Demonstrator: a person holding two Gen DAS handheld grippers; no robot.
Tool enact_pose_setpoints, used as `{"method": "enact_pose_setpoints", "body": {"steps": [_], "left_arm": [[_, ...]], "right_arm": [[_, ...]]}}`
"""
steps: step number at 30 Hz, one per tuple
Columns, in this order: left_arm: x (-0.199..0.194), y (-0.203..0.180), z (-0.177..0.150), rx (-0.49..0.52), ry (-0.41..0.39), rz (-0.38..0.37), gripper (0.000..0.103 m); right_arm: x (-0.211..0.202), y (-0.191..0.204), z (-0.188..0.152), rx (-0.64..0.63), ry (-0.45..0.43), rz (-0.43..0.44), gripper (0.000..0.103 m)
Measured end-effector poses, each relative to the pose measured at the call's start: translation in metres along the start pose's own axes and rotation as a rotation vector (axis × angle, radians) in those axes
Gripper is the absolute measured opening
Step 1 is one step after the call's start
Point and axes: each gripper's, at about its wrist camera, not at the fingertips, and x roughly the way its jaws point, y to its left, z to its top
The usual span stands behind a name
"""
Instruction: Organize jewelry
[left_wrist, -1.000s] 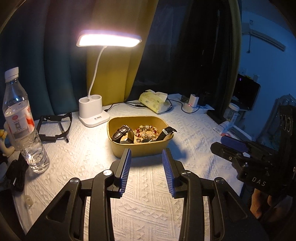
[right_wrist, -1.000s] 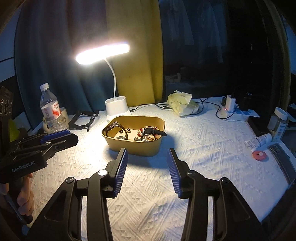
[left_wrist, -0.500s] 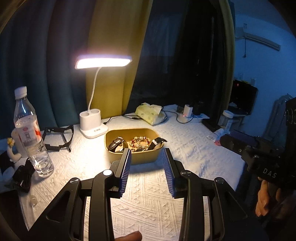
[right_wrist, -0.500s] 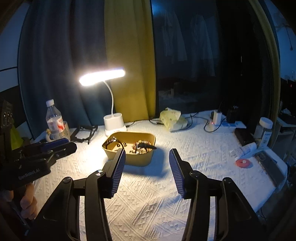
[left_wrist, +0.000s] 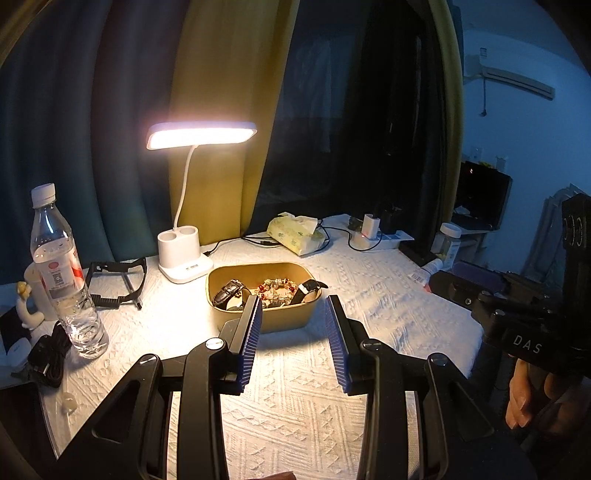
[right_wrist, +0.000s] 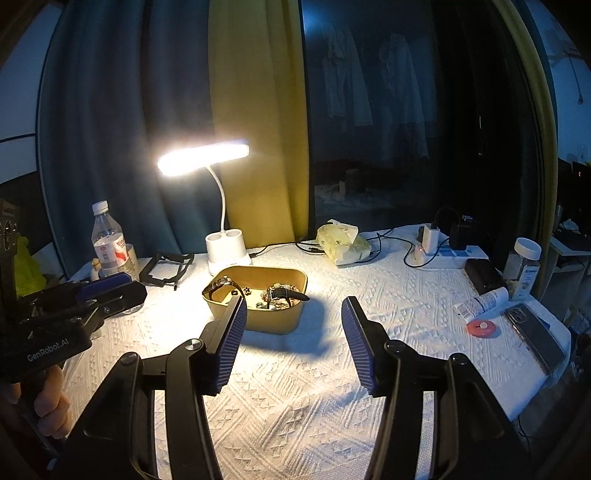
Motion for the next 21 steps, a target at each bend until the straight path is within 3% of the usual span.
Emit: {"method": "enact_pose_setpoints", "body": {"steps": [21], "left_arm": [[0.0003,0.0015,0.0009,0.002,-0.002,-0.002,0.037]], "right_arm": [[0.0017,-0.0002,-0.0006,-0.002,0.002,0.0,0.054]]}}
